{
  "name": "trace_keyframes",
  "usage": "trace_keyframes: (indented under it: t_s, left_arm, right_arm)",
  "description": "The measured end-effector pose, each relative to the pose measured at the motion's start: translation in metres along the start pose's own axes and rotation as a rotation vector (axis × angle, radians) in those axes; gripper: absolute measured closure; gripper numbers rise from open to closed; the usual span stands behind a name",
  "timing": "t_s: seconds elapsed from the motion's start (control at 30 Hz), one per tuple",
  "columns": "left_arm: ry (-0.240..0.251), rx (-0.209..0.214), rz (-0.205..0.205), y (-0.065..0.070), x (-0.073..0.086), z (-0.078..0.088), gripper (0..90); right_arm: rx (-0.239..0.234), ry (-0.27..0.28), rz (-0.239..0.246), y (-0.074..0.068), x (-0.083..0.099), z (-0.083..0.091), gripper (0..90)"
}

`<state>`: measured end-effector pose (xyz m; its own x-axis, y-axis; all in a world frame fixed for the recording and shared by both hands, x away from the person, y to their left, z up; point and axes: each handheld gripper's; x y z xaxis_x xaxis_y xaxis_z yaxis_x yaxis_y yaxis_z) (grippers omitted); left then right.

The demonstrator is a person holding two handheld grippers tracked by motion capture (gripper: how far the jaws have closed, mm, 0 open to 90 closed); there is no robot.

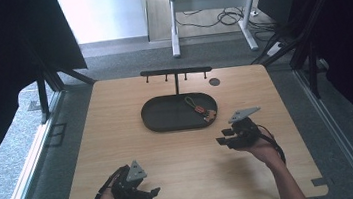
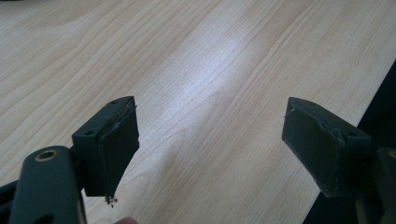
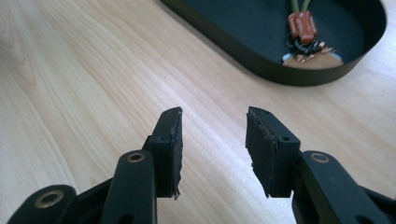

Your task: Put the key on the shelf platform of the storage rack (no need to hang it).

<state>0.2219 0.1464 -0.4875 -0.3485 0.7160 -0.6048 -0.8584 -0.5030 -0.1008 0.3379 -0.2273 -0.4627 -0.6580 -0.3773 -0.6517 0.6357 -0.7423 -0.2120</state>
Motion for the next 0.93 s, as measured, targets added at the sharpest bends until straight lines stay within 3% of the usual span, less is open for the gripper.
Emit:
trace_keyframes:
  t_s: [0.4, 0.67, 0.93]
  left_arm:
    - [-0.012, 0.008, -0.008, 0.001, 0.000, -0.002, 19.1]
    - [-0.005, 0.002, -0.008, 0.001, -0.001, 0.000, 19.1]
    - [0.007, -0.006, 0.009, 0.000, 0.000, 0.003, 19.1]
  right_arm:
    - [-0.024, 0.000, -0.007, -0.005, 0.025, -0.005, 56.5]
    - [-0.024, 0.005, 0.002, -0.007, 0.030, -0.007, 53.9]
    - [-0.021, 0.044, -0.025, -0.005, 0.031, 0.000, 49.7]
Point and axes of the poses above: each handheld gripper's, and its own axes: z roughly backward along the jaws, x roughly out of its underside, y roughly to its right, and after that the axes turned 12 degrees about -z, right-handed
